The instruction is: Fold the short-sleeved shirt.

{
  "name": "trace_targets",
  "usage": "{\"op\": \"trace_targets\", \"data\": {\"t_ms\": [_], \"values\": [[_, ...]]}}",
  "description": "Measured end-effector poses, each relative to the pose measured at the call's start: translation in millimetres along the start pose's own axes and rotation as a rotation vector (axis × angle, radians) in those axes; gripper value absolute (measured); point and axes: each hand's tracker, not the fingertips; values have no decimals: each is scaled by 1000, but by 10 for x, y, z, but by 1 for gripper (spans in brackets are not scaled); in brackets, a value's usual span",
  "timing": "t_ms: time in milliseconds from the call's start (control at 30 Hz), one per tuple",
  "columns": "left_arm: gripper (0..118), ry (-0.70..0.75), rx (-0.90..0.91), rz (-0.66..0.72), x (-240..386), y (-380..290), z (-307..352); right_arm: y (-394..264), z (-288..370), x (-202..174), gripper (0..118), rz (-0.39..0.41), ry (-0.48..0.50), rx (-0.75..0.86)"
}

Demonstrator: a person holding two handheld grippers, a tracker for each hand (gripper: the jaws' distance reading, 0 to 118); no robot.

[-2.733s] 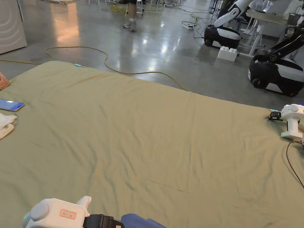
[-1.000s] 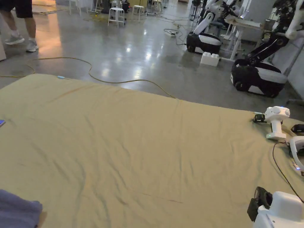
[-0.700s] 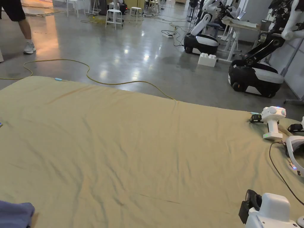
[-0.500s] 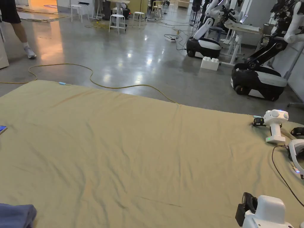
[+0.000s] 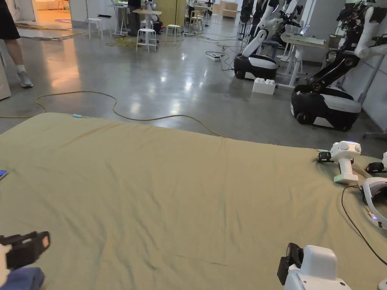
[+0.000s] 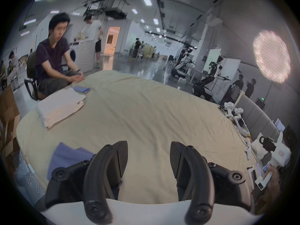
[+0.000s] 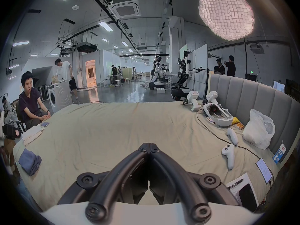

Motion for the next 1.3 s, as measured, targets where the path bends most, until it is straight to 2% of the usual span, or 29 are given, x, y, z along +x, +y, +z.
{"op": "trace_targets", "data": {"t_ms": [67, 200, 300, 400, 433, 533, 600, 767, 1000, 1300], "values": [[60, -1, 67, -49, 292, -116, -124, 38, 2, -25, 0, -5, 1, 11], [58, 22, 162, -240, 1074, -183, -186, 111, 7, -81, 0, -10, -2, 38], [45, 4, 240, -299, 1464, -189, -160, 154, 13, -111, 0, -10, -2, 53], [26, -38, 257, -274, 1711, -167, -142, 178, 29, -132, 0, -15, -10, 65], [23, -77, 277, -262, 1768, -173, -132, 185, 35, -135, 0, -16, -12, 69], [19, -55, 283, -265, 1890, -172, -164, 211, 64, -151, 0, -14, -14, 84], [5, -66, 292, -267, 1928, -187, -182, 229, 95, -152, 0, -8, -12, 96], [4, -65, 315, -250, 1905, -204, -182, 261, 184, -175, 0, 36, -10, 140], [4, -33, 335, -215, 1819, -189, -155, 235, 237, -209, 0, 37, -6, 161], [4, -14, 312, -254, 1803, -212, -147, 230, 245, -233, 0, 48, -3, 166]]}}
